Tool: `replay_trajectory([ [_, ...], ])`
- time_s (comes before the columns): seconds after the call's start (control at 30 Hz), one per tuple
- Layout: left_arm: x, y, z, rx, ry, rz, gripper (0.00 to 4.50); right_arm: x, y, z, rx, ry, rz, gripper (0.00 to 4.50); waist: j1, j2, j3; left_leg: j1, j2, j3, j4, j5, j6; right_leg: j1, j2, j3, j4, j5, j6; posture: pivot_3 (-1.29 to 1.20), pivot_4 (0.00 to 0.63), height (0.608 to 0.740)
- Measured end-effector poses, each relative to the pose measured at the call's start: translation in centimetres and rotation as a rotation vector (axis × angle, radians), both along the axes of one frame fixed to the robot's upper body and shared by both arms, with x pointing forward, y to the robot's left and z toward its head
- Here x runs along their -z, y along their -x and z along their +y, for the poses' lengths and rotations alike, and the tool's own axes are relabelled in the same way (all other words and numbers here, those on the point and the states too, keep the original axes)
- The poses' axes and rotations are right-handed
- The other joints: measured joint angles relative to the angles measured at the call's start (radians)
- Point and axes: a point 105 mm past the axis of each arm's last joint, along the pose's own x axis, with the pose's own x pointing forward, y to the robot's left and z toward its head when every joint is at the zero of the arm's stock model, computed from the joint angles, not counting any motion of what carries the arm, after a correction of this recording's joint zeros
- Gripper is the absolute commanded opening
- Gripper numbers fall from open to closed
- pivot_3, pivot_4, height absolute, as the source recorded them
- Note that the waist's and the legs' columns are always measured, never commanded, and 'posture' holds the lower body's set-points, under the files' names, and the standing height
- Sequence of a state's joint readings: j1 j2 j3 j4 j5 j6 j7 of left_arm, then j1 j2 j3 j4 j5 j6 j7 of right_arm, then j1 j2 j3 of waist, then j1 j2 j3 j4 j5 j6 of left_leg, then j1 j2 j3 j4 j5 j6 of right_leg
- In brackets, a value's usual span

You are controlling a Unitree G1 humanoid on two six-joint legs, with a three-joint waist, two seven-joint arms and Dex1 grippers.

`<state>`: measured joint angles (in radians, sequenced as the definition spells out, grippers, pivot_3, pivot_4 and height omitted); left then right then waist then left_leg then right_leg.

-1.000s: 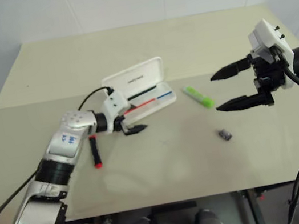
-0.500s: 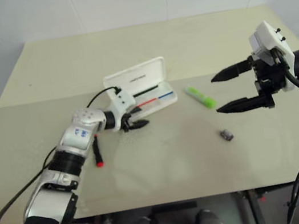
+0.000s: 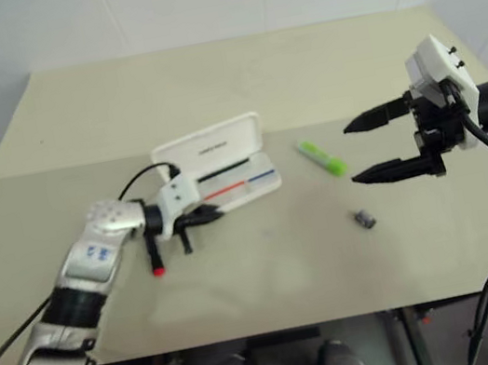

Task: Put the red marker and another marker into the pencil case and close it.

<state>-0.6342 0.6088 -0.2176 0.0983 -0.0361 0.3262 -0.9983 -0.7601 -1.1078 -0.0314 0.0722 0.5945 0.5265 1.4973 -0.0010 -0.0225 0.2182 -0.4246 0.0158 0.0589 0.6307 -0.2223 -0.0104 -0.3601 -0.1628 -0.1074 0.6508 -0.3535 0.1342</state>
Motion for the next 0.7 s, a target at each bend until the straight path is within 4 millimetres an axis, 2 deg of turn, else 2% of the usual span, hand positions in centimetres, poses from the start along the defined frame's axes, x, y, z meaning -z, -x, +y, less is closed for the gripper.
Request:
replay_trajectory([
  [0.1, 0.0, 2.2, 0.4, 0.07, -0.01, 0.005, 0.03, -0.1, 0.0, -0.1, 0.004, -0.001, -0.006, 4.5, 0.003, 0.0, 0.0, 0.0, 0.0, 0.0, 0.0, -0.001, 0.001, 0.001, 0.0, 0.0, -0.004, 0.0, 0.001, 0.0, 0.15, 0.74],
  [0.23, 0.0, 4.8, -1.1, 0.187, 0.003, 0.014, 0.03, 0.0, -0.1, -0.1, 0.007, -0.003, -0.004, 4.5, 0.008, 0.0, 0.0, 0.0, 0.0, 0.0, 0.0, -0.002, 0.001, 0.001, 0.0, 0.0, -0.005, 0.001, 0.001, 0.0, 0.15, 0.74],
  [0.33, -0.2, 5.3, -2.2, 0.223, 0.0, -0.004, 0.03, 0.1, -0.2, 0.0, 0.007, -0.004, -0.004, 4.5, 0.007, 0.0, 0.0, 0.0, 0.0, 0.0, 0.0, -0.002, 0.001, 0.002, 0.0, 0.0, -0.005, 0.001, 0.001, 0.0, 0.15, 0.74],
  [0.47, 1.1, 5.7, -3.6, 0.248, -0.009, 0.023, 0.03, 0.1, -0.2, 0.0, 0.009, -0.003, -0.004, 4.5, 0.006, 0.0, 0.0, 0.0, 0.0, 0.0, 0.0, -0.002, 0.001, 0.002, 0.0, 0.0, -0.005, 0.001, 0.001, 0.0, 0.15, 0.74],
  [0.7, 2.2, 6.0, -4.7, 0.247, -0.068, 0.016, 0.03, 0.1, -0.2, 0.0, 0.013, -0.004, -0.004, 4.5, 0.005, 0.0, 0.0, 0.001, 0.0, 0.0, 0.0, -0.002, 0.001, 0.002, 0.0, 0.0, -0.005, 0.001, 0.001, 0.0, 0.15, 0.74],
])
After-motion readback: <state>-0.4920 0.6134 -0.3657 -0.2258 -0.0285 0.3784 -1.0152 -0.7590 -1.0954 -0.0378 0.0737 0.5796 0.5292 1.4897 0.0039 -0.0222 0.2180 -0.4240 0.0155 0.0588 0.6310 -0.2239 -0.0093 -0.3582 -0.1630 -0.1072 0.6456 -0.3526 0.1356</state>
